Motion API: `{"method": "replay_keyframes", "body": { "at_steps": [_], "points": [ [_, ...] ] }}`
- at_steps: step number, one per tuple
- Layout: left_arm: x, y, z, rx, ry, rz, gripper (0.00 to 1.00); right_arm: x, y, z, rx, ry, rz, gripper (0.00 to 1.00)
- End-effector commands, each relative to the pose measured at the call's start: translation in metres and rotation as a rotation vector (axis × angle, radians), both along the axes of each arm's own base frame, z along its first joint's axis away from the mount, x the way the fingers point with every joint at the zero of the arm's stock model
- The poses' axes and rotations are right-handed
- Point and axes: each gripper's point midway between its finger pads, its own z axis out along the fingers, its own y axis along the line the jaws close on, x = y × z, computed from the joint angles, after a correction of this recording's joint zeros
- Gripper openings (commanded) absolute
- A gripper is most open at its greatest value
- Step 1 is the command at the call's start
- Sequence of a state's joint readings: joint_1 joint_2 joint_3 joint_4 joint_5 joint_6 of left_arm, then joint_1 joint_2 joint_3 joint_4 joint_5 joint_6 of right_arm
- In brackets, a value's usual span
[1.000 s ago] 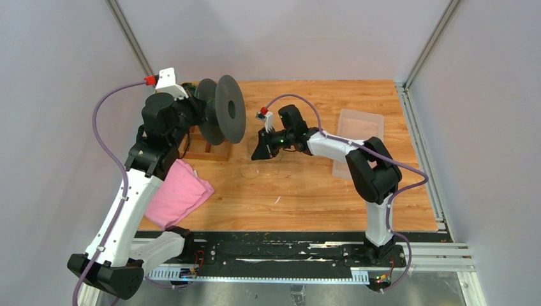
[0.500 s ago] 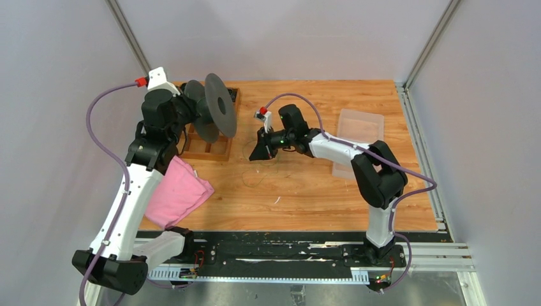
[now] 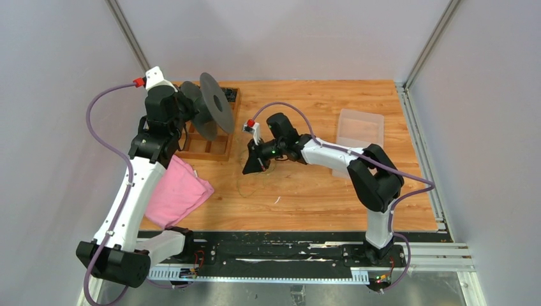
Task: Wrap the cables
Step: Wrap the cable around the cable reel.
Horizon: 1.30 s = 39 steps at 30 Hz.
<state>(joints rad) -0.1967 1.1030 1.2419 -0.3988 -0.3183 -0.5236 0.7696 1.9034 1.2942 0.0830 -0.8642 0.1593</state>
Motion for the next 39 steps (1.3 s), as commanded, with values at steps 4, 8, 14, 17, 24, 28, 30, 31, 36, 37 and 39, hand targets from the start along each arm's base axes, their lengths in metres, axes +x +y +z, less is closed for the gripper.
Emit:
{"method": "replay_keyframes", "body": {
  "at_steps": [4, 8, 14, 17, 24, 28, 30, 31, 36, 37, 39],
  "points": [
    [0.009, 0.015, 0.037, 0.008, -0.164, 0.071, 0.00, -0.039, 0.020, 0.046, 0.035, -0.001, 0.127, 0.01],
    [0.010, 0.019, 0.021, 0.053, -0.149, 0.084, 0.00, -0.047, 0.027, 0.075, 0.069, 0.010, 0.163, 0.01],
    [0.011, 0.022, 0.013, 0.127, -0.156, 0.093, 0.00, -0.054, 0.029, 0.123, 0.120, -0.023, 0.196, 0.02],
    [0.011, 0.015, 0.012, 0.192, -0.164, 0.075, 0.00, -0.054, 0.025, 0.145, 0.135, -0.060, 0.203, 0.02],
    [0.011, -0.003, 0.000, 0.301, -0.149, 0.005, 0.00, -0.032, 0.017, 0.196, 0.162, -0.123, 0.136, 0.01],
    [0.008, -0.013, -0.003, 0.357, -0.150, -0.040, 0.00, -0.009, 0.010, 0.221, 0.184, -0.146, 0.070, 0.02],
    [0.006, -0.019, -0.005, 0.381, -0.147, -0.066, 0.00, 0.001, 0.008, 0.230, 0.194, -0.150, 0.045, 0.02],
    [0.006, -0.022, -0.006, 0.394, -0.146, -0.081, 0.00, 0.004, 0.007, 0.233, 0.199, -0.150, 0.038, 0.02],
    [0.000, -0.034, -0.010, 0.431, -0.144, -0.149, 0.00, 0.021, 0.002, 0.251, 0.224, -0.166, -0.007, 0.03],
    [-0.001, -0.036, -0.011, 0.441, -0.142, -0.163, 0.00, 0.025, 0.001, 0.254, 0.227, -0.174, -0.016, 0.03],
    [-0.005, -0.041, -0.014, 0.455, -0.134, -0.196, 0.00, 0.033, -0.003, 0.258, 0.230, -0.185, -0.039, 0.03]
  ]
}}
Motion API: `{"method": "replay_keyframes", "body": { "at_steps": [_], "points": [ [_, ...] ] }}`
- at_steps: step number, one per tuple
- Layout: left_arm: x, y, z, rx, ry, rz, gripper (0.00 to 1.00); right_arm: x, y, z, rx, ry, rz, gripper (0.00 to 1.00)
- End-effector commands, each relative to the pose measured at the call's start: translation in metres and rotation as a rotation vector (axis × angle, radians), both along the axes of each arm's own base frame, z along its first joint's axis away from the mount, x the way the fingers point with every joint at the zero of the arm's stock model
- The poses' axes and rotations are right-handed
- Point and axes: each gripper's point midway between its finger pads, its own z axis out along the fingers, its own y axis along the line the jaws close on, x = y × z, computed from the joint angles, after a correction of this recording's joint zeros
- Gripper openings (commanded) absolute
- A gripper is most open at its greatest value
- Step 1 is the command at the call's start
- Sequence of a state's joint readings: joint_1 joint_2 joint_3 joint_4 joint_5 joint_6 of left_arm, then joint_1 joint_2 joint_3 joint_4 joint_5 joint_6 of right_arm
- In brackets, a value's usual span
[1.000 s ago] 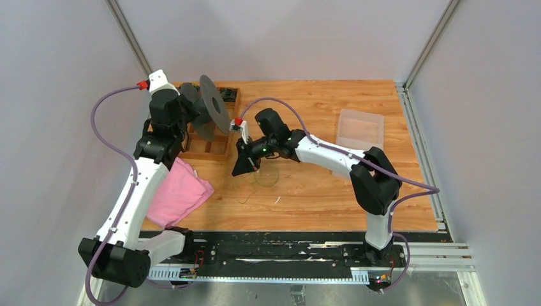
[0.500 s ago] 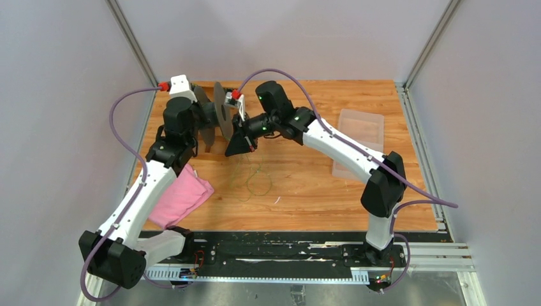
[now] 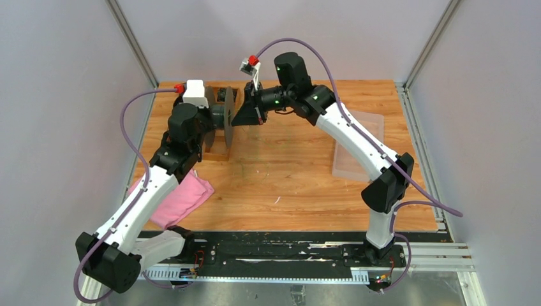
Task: Wrap the cables
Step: Wrap the cable around the cable reel.
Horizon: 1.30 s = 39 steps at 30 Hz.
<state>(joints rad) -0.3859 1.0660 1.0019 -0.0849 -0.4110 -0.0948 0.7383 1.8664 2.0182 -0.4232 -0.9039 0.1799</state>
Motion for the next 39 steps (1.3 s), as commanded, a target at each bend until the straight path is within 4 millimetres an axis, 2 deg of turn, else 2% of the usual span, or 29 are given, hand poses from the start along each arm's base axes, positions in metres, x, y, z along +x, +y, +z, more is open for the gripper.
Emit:
{"method": "replay_keyframes", "body": {
  "at_steps": [1, 10, 14, 24, 32, 39],
  "points": [
    [-0.008, -0.003, 0.015, 0.052, -0.051, -0.041, 0.00, 0.016, -0.010, 0.030, 0.050, -0.033, -0.044, 0.03],
    [-0.024, -0.018, -0.001, 0.093, -0.003, -0.172, 0.00, 0.050, -0.025, 0.033, 0.047, -0.080, -0.139, 0.02],
    [-0.032, -0.018, -0.008, 0.108, 0.016, -0.194, 0.00, 0.068, -0.032, 0.032, 0.032, -0.115, -0.196, 0.02],
    [-0.043, -0.031, -0.016, 0.101, 0.033, -0.291, 0.00, 0.093, -0.033, 0.025, 0.017, -0.146, -0.242, 0.01],
    [-0.052, -0.037, -0.011, 0.077, 0.028, -0.334, 0.00, 0.130, -0.055, 0.014, -0.021, -0.177, -0.341, 0.01],
    [-0.060, -0.051, 0.001, 0.032, 0.022, -0.416, 0.00, 0.140, -0.065, 0.000, -0.047, -0.219, -0.331, 0.01]
  ]
}}
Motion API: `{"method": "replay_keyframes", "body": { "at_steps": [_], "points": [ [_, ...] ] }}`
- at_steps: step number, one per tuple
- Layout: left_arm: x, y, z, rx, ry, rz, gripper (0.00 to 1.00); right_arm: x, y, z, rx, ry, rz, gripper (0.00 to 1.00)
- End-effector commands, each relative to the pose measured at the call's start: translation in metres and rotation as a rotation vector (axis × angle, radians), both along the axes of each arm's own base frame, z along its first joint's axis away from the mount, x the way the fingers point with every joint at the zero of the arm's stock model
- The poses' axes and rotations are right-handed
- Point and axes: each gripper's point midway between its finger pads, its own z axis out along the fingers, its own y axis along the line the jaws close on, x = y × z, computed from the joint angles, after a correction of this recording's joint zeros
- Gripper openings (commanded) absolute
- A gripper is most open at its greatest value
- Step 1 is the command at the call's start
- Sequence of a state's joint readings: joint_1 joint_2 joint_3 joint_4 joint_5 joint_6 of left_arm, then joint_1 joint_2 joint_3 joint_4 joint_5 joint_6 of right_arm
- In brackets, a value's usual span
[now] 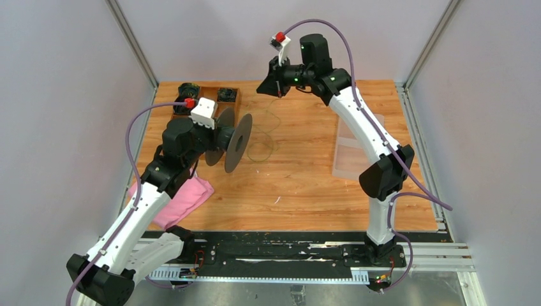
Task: Wrap the cables
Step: Wrap the cable around the cable reel.
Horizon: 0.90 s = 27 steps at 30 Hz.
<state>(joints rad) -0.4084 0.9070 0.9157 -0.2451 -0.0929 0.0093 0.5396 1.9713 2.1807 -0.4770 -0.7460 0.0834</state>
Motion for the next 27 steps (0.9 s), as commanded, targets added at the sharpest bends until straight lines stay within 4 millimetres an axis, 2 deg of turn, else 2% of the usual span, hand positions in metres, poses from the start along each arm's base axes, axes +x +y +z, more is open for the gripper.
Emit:
{"method": "replay_keyframes", "body": {
  "at_steps": [1, 6, 18, 19, 27],
  "points": [
    [-0.007, -0.013, 0.031, -0.065, -0.055, -0.070, 0.00, 0.013, -0.007, 0.002, -0.014, -0.093, 0.001, 0.01],
    [-0.012, -0.017, 0.042, -0.083, -0.054, -0.097, 0.00, 0.022, -0.014, -0.012, -0.069, -0.132, -0.018, 0.01],
    [-0.022, -0.023, 0.072, -0.143, -0.074, -0.140, 0.00, 0.052, -0.045, -0.048, -0.179, -0.134, -0.132, 0.01],
    [-0.022, -0.024, 0.075, -0.146, -0.077, -0.142, 0.01, 0.057, -0.045, -0.063, -0.194, -0.109, -0.130, 0.01],
    [-0.025, -0.025, 0.086, -0.180, -0.080, -0.149, 0.00, 0.056, -0.053, -0.100, -0.221, -0.053, -0.107, 0.01]
  ]
}}
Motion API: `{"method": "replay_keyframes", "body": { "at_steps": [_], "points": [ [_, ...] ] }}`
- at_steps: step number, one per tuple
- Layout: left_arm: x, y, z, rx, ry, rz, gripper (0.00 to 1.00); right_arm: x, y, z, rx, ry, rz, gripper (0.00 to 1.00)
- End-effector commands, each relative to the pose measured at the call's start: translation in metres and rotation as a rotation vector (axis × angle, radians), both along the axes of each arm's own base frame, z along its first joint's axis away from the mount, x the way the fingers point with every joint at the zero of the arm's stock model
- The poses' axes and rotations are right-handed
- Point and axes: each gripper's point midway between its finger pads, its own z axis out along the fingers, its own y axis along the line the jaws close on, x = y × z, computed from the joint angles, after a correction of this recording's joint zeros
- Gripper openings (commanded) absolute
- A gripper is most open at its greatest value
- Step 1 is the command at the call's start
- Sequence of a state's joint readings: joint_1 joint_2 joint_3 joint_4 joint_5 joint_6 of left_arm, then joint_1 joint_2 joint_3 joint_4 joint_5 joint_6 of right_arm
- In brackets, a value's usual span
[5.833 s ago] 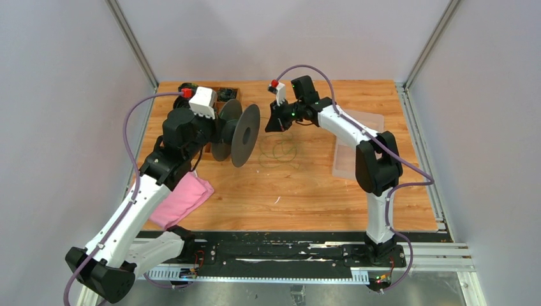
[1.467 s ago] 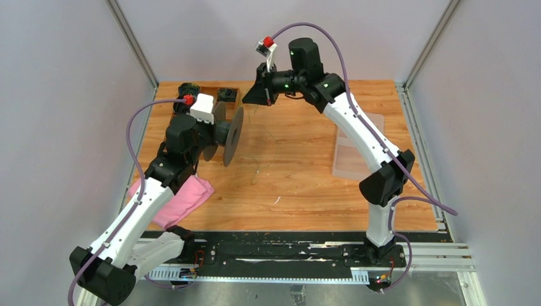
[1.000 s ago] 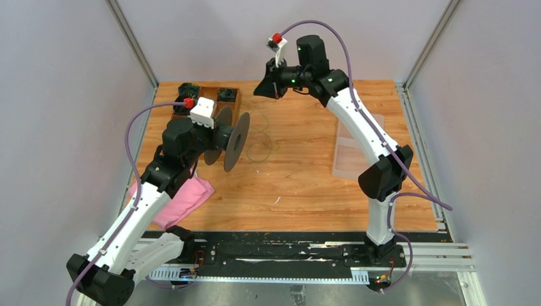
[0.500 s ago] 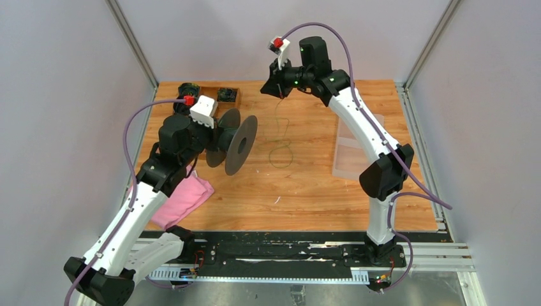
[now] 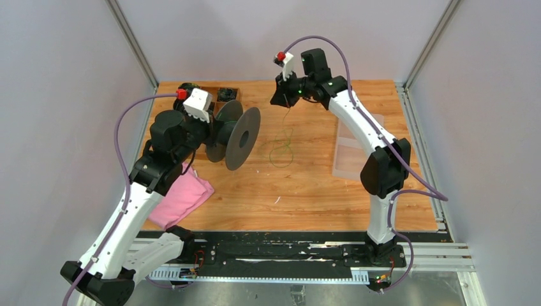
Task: Wrap the cables
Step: Wrap the cable around the cable reel.
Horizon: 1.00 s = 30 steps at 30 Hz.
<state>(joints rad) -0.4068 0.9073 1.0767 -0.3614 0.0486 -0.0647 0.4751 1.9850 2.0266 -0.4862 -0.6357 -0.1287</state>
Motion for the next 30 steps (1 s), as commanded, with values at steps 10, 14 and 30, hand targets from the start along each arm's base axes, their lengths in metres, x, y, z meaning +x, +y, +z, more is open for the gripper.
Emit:
{"method": "replay_keyframes", "body": {
  "at_steps": [10, 14, 30],
  "points": [
    [0.002, 0.005, 0.051, -0.156, -0.062, 0.052, 0.00, -0.015, -0.009, -0.050, 0.028, 0.093, 0.066, 0.01],
    [0.004, 0.004, 0.059, -0.198, -0.056, 0.057, 0.00, -0.022, -0.007, -0.060, 0.057, 0.131, 0.066, 0.01],
    [0.024, 0.020, 0.072, -0.392, -0.009, 0.183, 0.00, -0.064, 0.027, -0.096, 0.145, 0.312, 0.109, 0.01]
  ]
}}
